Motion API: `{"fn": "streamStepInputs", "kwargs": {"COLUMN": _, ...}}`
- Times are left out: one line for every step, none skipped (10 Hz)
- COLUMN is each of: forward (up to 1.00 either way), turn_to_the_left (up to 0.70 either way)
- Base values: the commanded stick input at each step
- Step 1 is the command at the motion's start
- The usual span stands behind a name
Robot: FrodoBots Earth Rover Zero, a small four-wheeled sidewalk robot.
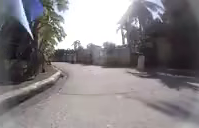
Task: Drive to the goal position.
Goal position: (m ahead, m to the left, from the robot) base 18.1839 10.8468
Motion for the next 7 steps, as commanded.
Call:
{"fn": "streamStepInputs", "kwargs": {"forward": 0.85, "turn_to_the_left": 0.00}}
{"fn": "streamStepInputs", "kwargs": {"forward": 0.85, "turn_to_the_left": 0.00}}
{"fn": "streamStepInputs", "kwargs": {"forward": 0.85, "turn_to_the_left": 0.00}}
{"fn": "streamStepInputs", "kwargs": {"forward": 0.85, "turn_to_the_left": 0.00}}
{"fn": "streamStepInputs", "kwargs": {"forward": 0.85, "turn_to_the_left": 0.00}}
{"fn": "streamStepInputs", "kwargs": {"forward": 0.85, "turn_to_the_left": 0.00}}
{"fn": "streamStepInputs", "kwargs": {"forward": 0.85, "turn_to_the_left": 0.00}}
